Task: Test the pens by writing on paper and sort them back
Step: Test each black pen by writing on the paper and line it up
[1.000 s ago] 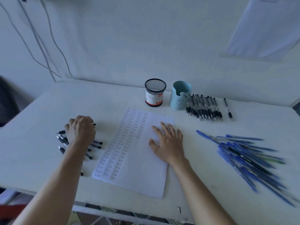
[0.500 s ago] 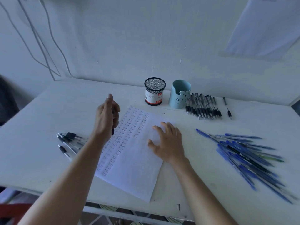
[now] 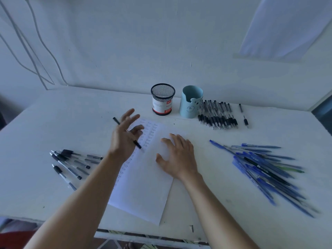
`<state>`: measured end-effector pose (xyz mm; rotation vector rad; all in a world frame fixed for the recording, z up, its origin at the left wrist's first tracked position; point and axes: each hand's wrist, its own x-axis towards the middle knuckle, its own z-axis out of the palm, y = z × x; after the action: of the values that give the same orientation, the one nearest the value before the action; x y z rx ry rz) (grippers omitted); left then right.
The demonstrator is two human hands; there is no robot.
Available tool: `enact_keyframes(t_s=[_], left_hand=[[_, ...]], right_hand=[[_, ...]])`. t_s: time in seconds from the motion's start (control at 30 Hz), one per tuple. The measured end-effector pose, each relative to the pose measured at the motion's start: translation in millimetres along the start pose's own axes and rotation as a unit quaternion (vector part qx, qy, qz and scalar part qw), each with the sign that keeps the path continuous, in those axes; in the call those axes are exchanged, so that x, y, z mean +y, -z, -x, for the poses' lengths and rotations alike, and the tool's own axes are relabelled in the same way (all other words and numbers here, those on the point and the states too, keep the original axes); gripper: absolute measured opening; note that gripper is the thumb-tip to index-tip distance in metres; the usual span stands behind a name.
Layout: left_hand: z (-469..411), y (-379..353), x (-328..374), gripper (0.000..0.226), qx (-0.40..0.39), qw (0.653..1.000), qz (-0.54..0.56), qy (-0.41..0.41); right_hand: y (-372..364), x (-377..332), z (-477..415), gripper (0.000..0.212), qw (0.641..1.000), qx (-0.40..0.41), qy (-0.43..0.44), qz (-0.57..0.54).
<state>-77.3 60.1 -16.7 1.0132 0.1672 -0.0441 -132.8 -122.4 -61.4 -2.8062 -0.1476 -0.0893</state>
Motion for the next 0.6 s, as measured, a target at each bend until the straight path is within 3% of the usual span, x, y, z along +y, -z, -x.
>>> enact_keyframes(t_s=[0.17, 0.33, 0.43, 0.6], left_hand=[[-5.1, 6.0, -10.8, 0.060, -0.032, 0.994, -0.103, 0.000], [-3.0, 13.2, -13.1, 0.017, -0.032, 0.961, -0.266, -0.063], [-4.6, 19.8, -10.1, 0.030, -0.043, 0.936, -0.343, -0.062], [1.3, 17.1, -7.7, 0.016, -0.048, 0.931, -0.354, -0.077]], right_hand=[[-0.5, -1.4, -0.6, 0.082, 1.000, 0.011, -0.005, -0.015], [-0.9, -2.3, -0.5, 0.080, 1.000, 0.023, -0.005, -0.016], [-2.4, -1.9, -0.8, 0.078, 1.000, 0.027, -0.004, -0.015], [-3.8, -0.7, -1.5, 0.076, 0.999, 0.032, -0.002, -0.015]])
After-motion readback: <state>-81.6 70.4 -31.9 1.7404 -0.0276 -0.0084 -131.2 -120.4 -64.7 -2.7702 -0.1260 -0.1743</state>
